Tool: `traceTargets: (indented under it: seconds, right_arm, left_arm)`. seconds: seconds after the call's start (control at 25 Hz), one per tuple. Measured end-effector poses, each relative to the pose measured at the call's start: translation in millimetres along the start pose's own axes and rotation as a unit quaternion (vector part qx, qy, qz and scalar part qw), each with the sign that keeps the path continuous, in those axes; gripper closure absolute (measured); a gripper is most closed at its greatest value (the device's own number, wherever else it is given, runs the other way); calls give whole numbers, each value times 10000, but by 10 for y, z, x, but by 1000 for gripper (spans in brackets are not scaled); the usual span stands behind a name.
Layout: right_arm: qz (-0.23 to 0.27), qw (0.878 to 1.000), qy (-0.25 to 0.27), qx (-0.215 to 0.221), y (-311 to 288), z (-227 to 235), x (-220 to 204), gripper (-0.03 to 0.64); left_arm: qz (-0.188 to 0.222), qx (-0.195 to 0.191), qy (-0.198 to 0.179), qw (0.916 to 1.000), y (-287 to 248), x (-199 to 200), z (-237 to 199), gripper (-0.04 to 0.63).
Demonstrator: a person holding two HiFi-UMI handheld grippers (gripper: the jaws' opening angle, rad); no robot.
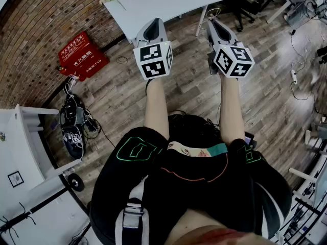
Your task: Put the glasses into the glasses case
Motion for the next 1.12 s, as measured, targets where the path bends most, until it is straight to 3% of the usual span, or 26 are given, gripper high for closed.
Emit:
traceTargets:
  seconds: [0.72, 1.12]
  right_arm:
    - [47, 9997, -61, -234, -193, -129, 22, 586]
    - [-79, 9996, 56, -283, -215, -274, -41, 586]
  left_arm:
    - [-87, -311, -134, 9994, -118, -2, -203, 597]
    - [-106, -308, 89, 9994, -35, -117, -401, 597]
Point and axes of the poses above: the fingertips, and each gripper's own axes: y backward along the fingers, z to its right, x out of its top, the point moved 2 cm from there along y, backward along the fingers, and after that the axes turned 13 degrees about -z, right-handed, at the moved point
